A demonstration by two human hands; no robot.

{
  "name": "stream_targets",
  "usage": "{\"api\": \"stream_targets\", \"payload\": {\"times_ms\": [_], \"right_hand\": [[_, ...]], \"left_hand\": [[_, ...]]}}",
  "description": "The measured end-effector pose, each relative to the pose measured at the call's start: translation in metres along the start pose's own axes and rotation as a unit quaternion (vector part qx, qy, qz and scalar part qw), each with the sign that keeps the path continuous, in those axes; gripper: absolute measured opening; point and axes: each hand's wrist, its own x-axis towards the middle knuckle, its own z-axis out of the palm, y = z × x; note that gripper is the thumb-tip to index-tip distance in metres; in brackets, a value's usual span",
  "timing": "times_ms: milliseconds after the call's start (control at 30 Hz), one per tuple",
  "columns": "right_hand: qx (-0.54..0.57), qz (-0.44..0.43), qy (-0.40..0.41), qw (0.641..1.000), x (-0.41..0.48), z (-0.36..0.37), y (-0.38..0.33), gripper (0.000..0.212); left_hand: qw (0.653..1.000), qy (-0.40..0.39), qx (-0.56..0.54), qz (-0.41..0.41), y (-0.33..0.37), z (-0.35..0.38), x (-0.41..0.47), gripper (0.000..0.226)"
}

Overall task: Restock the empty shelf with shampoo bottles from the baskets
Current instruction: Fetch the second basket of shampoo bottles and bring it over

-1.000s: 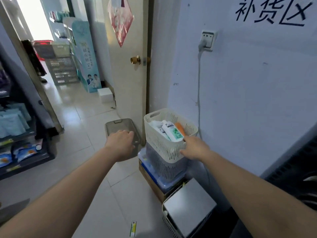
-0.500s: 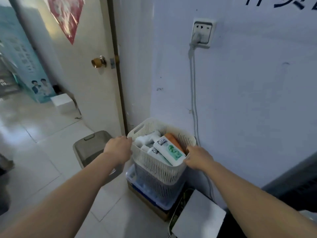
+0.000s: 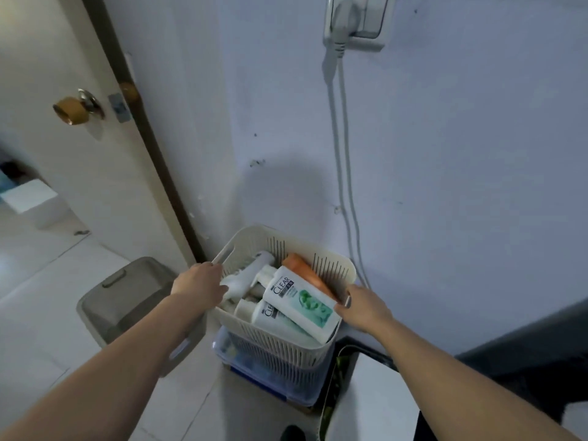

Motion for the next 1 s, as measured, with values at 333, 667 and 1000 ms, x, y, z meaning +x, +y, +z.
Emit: {"api": "stream_targets", "payload": {"times_ms": [333,667,1000], "right_hand": [[0.167,0.154,-0.004,0.974,0.045,0.021,0.009,0.056],[0.317,0.3,0.104,0.894,0.068,0.066,-0.006,0.035],[0.434,0.388,0.207,0.786,0.087,0.077,-0.016,0.047]], "left_hand": [[0.998,-0.031,-0.059,0.006,-0.009,0.031,0.095,0.041],[0.989,-0.095,-0.108,-0.022,-0.032,0.075,0.176,0.04],[0.938,-0.042,-0.333,-0.084,-0.035,0.096,0.194,0.031]]}}
